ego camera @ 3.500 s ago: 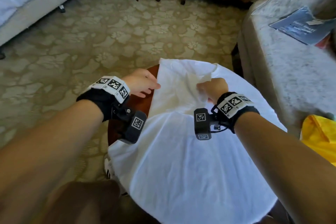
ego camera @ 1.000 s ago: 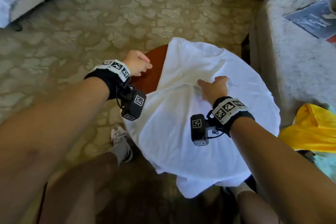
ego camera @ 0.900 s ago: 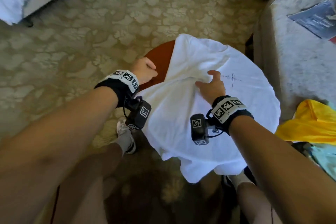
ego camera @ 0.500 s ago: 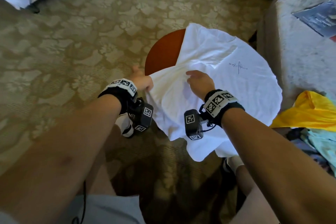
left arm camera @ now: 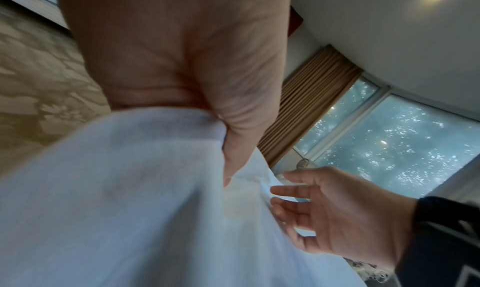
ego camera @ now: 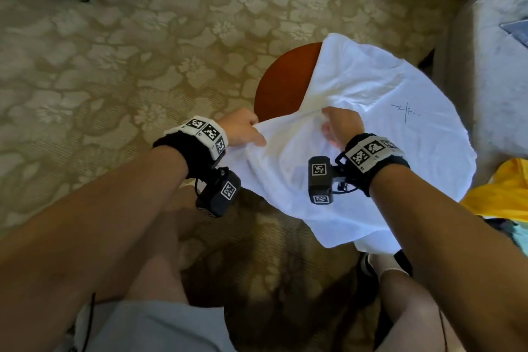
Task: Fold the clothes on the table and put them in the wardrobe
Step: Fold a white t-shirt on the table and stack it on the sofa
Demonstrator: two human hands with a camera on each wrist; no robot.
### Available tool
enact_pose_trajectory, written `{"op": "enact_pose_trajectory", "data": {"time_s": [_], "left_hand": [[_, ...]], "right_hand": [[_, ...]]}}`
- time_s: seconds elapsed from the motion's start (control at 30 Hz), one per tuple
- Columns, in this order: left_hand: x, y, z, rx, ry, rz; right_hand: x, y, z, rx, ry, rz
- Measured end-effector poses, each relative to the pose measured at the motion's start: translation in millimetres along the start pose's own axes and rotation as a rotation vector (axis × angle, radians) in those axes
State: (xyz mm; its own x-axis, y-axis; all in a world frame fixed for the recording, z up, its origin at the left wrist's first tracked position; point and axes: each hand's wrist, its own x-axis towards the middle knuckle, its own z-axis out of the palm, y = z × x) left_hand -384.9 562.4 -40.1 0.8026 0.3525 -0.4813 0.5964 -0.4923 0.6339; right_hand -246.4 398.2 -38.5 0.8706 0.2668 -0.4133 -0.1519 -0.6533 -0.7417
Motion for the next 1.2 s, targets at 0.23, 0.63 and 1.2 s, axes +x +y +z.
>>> {"op": "enact_pose_trajectory", "data": {"time_s": [0.23, 0.63, 1.2], "left_hand": [[-53, 23, 24, 0.151, -0.048, 0.058], [-101, 46, 35, 0.374, -0.110, 0.113], [-106, 59, 82, 0.194, -0.692, -0.019]], "right_hand": [[-74, -6, -2, 0.191, -0.415, 0.227], [-118, 6, 7, 0.335, -0.376, 0.215], [-93, 32, -38, 0.116, -0.121, 0.258]]}}
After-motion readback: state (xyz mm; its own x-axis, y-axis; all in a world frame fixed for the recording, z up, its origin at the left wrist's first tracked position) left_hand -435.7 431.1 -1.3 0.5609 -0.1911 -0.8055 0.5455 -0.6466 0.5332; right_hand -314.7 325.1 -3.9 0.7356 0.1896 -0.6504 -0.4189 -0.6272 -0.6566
